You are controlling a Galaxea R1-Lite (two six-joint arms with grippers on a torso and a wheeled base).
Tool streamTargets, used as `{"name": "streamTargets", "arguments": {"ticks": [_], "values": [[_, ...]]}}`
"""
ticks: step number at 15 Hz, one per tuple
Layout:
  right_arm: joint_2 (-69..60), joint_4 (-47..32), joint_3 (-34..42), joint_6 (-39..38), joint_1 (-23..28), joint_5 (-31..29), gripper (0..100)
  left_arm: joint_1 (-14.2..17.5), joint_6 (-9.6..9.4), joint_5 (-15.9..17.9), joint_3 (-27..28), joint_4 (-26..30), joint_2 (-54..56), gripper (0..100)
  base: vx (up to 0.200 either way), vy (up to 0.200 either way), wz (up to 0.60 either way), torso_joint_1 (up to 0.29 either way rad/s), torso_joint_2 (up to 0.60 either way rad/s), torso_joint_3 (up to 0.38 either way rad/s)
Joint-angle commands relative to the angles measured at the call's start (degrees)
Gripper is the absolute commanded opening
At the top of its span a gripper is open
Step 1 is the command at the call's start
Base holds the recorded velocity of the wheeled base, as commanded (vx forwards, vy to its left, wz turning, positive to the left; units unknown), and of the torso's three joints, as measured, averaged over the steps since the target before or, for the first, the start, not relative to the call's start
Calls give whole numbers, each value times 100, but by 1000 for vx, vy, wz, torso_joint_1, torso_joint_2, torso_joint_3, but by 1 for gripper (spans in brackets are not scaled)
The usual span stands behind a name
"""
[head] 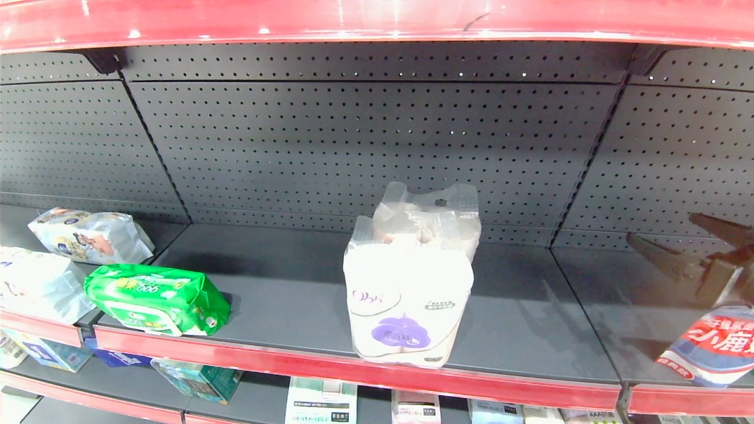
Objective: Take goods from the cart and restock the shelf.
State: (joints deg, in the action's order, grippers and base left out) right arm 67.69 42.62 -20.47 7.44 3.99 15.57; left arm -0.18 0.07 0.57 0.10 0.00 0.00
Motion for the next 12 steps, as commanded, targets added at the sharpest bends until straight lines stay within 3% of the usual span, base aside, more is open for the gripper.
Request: {"name": "streamTargets", "arguments": {"ticks": [1, 3, 7, 9, 12], "values": [[-1883, -1458, 131, -269, -328, -1117, 100, 1, 1, -5, -1, 0, 0, 100, 0, 0, 0, 0, 0, 0], [-3315, -3040, 342, -295, -355, -1442, 100, 1, 1, -5, -1, 0, 0, 100, 0, 0, 0, 0, 0, 0], [-5838, -4376, 1106, -331, -443, -1161, 100, 1, 1, -5, -1, 0, 0, 100, 0, 0, 0, 0, 0, 0], [-6690, -4824, 1379, -331, -434, -1170, 100, 1, 1, -5, -1, 0, 0, 100, 0, 0, 0, 0, 0, 0], [-6769, -4367, 1985, -401, -407, -1311, 100, 1, 1, 4, -1, 0, 0, 100, 0, 0, 0, 0, 0, 0]]}}
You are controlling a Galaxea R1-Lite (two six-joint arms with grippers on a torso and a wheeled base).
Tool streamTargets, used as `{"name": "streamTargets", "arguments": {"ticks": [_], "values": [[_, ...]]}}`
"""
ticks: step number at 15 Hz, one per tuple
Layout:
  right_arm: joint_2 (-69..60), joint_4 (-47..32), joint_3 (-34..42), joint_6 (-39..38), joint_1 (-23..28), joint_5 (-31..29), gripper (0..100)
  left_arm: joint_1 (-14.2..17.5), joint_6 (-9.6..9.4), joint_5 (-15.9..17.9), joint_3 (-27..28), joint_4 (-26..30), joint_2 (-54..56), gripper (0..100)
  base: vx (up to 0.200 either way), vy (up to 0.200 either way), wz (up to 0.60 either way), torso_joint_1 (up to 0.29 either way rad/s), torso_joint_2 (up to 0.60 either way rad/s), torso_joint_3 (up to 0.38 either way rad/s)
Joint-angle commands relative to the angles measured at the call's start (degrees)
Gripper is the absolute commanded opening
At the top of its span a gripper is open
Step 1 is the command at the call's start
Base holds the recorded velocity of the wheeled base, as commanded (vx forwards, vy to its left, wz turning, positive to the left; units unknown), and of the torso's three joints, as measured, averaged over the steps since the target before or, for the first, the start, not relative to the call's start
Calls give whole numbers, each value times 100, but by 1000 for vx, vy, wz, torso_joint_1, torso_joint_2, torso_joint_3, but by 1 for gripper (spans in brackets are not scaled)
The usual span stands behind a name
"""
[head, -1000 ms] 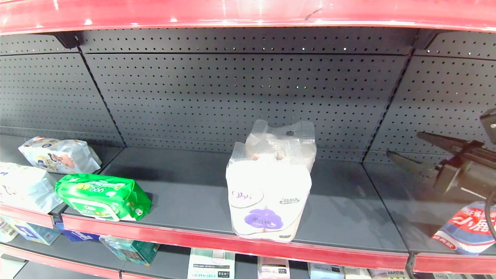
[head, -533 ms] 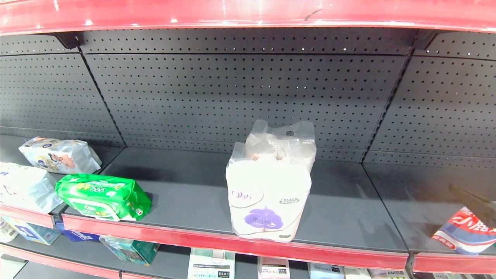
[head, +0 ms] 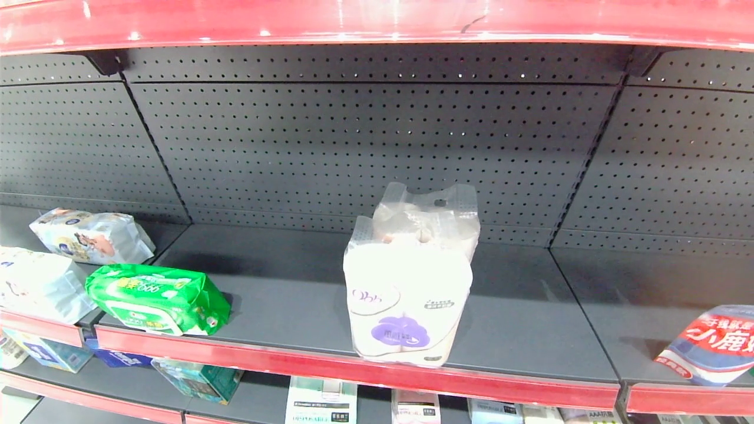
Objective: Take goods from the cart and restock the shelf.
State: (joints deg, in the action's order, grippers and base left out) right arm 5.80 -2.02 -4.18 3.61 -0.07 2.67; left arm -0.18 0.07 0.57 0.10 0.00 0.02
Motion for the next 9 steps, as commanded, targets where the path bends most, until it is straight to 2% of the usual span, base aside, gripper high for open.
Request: {"name": "streamTargets", "arguments": {"ticks": [1, 9], "values": [[-580, 220, 418, -194, -10, -47, 100, 1, 1, -5, -1, 0, -2, 100, 0, 0, 0, 0, 0, 0], [-580, 220, 418, -326, -10, -82, 100, 1, 1, -5, -1, 0, -2, 100, 0, 0, 0, 0, 0, 0]]}}
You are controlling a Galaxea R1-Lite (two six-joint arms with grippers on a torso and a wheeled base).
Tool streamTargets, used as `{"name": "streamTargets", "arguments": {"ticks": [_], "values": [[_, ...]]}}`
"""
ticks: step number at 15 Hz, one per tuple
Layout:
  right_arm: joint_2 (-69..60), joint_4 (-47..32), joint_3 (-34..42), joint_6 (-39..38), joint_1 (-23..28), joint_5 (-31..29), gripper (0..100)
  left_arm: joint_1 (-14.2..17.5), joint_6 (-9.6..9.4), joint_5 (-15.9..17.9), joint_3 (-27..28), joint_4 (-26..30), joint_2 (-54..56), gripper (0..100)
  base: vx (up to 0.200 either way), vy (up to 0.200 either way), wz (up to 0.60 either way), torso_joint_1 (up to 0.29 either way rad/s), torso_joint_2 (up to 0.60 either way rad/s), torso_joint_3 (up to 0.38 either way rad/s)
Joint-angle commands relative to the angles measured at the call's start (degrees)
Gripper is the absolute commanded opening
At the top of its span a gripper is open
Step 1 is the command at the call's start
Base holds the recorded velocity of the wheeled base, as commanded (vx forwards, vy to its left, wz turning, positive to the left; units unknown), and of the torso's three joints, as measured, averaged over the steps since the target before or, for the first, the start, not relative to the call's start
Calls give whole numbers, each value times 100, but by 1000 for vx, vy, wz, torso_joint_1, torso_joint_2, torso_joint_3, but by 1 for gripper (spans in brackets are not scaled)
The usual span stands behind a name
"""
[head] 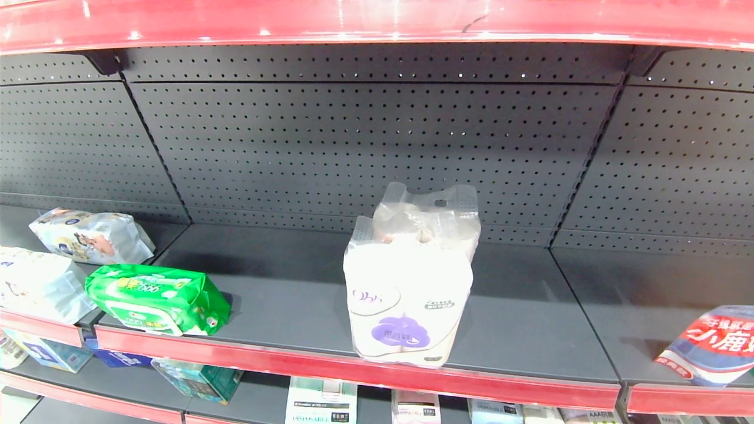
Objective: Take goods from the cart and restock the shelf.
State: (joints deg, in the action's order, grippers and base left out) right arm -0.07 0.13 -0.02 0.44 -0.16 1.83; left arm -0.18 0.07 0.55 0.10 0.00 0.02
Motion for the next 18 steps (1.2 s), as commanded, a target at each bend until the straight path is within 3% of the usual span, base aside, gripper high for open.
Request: {"name": "streamTargets", "arguments": {"ticks": [1, 8, 16, 18], "values": [[7, 4, 2, 0, -2, 2, 100, 1, 1, -2, -1, 0, -2, 100, 0, 0, 0, 0, 0, 0], [7, 4, 2, -18, -2, -16, 100, 1, 1, -2, -1, 0, -2, 100, 0, 0, 0, 0, 0, 0], [7, 4, 2, -18, -2, -16, 100, 1, 1, 7, 8, 0, -2, 100, 0, 0, -600, 2, 1, 1], [7, 4, 2, -9, -2, -16, 100, 1, 1, 7, 8, 0, -2, 100, 0, 0, 0, 0, 0, 0]]}}
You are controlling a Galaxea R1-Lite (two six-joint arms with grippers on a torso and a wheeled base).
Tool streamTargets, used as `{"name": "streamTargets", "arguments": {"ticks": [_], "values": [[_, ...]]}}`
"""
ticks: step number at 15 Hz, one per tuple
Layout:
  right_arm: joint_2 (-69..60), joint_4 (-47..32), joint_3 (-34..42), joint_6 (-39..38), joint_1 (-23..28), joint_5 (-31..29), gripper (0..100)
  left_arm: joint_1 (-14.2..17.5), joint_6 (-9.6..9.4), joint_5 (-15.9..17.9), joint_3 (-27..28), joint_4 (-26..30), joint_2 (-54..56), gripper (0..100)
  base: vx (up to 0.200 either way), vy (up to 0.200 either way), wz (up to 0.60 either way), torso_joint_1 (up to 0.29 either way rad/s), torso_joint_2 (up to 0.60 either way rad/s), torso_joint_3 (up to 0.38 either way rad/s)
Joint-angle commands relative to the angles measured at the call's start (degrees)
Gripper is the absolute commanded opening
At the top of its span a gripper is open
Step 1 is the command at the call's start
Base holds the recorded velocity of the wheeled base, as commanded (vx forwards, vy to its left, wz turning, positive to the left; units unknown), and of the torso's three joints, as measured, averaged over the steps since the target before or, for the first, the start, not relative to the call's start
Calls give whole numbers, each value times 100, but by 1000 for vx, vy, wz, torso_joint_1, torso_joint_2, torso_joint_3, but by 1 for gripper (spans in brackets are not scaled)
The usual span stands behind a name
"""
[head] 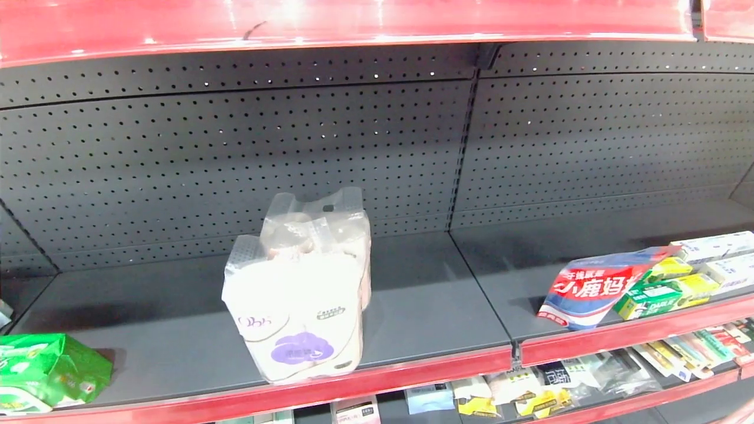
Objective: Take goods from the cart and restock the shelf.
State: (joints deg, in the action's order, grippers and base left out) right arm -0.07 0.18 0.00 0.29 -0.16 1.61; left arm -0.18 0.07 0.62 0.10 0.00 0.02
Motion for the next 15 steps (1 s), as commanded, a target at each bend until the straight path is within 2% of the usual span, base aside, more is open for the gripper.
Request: {"name": "streamTargets", "arguments": {"ticks": [1, 5, 6, 7, 8, 9, 13, 15], "values": [[7, -1, 0, 6, -2, 6, 100, 1, 1, -1, -1, 0, -2, 100, 0, 0, 0, 0, 0, 0], [7, -9, 0, -3, -2, 15, 100, -8, -78, 8, -1, -9, -2, 100, 0, 0, 0, 0, 0, 0], [7, -1, 0, -3, -2, 15, 100, -8, -51, -27, 201, -18, -64, 100, 0, 0, 0, 0, 0, 0], [7, -1, 0, -3, -2, 15, 100, -26, 151, -168, 1326, 44, -1040, 100, 0, 0, 0, 0, 0, 0], [7, -1, 0, -3, -2, 15, 100, -17, 678, -335, 2029, 35, -1962, 100, 0, 0, 0, 0, 0, 0], [7, -1, 0, -3, -2, 15, 100, -8, 1012, -537, 2530, 26, -2833, 100, 0, 0, 0, 0, 0, 0], [7, -1, 0, -3, -2, 15, 100, 71, 933, -748, 2451, 264, -4582, 100, 0, 0, 0, 0, 0, 0], [7, -1, 0, -3, -2, 15, 100, 71, 933, -739, 2592, 185, -5460, 100, 0, 0, 0, 0, 0, 0]]}}
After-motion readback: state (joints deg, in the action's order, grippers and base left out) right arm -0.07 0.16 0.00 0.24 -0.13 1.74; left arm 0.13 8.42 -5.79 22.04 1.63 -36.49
